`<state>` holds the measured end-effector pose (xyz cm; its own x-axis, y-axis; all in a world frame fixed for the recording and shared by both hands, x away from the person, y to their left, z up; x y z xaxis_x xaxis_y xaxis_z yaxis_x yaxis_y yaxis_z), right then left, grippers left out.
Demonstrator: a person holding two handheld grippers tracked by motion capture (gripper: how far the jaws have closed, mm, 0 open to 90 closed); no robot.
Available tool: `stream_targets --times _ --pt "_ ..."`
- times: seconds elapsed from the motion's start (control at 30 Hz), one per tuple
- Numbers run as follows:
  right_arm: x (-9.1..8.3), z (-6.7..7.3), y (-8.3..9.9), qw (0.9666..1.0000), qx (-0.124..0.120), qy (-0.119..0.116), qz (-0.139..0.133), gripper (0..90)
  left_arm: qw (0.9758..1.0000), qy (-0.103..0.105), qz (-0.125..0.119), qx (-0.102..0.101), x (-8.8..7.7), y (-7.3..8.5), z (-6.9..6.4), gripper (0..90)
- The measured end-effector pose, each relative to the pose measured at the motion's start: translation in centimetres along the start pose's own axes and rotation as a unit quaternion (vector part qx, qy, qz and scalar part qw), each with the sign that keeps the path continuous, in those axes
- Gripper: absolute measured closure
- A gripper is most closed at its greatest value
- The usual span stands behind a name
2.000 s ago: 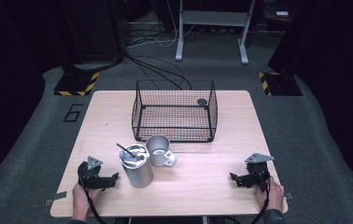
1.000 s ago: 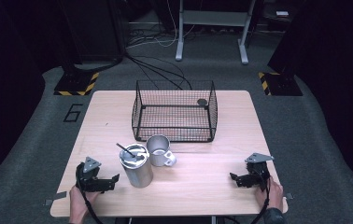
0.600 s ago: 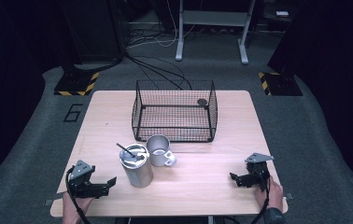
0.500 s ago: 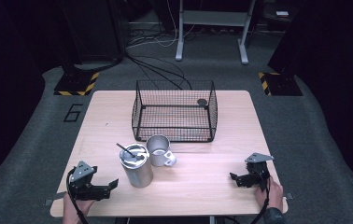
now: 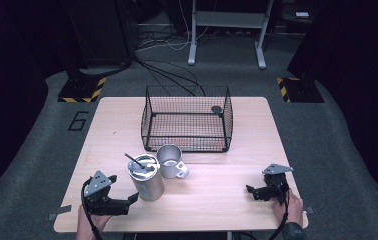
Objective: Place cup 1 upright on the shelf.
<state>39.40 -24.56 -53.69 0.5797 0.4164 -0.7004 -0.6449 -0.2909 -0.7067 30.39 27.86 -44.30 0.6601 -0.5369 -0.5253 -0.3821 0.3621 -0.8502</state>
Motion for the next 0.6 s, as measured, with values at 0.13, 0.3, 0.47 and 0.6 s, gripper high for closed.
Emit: stream_targets --times 0.13,0.3,0.47,0.6 --pt "0.0 0.0 0.0 1.0 -0.001 0.0 -0.001 0.0 1.0 0.002 -0.009 0.004 0.3 -0.9 -0.1 0.0" --pt "0.0 0.0 0.0 1.0 -0.001 0.0 -0.001 0.0 0.9998 0.001 -0.014 0.012 0.9 -1.8 -0.2 0.0" --pt "0.0 0.0 0.0 1.0 0.0 0.0 -0.001 0.0 0.9998 0.002 -0.018 0.012 1.3 -2.3 -0.2 0.0" --pt "0.0 0.0 0.0 1.0 -0.001 0.001 0.0 0.0 0.9997 0.003 -0.023 0.01 1.5 -2.6 -0.4 0.0"
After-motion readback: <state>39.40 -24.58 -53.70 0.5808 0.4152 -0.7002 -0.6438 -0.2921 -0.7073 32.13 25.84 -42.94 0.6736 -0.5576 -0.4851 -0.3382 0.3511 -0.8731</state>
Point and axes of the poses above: each handheld gripper's, and its own axes: x roughly forward along the jaws, y roughly out of its underside, z roughly to its left, the point moved 1 cm from there along x, roughly forward along the jaws, and after that the axes turned 8 degrees about x, right-handed, at the moved point
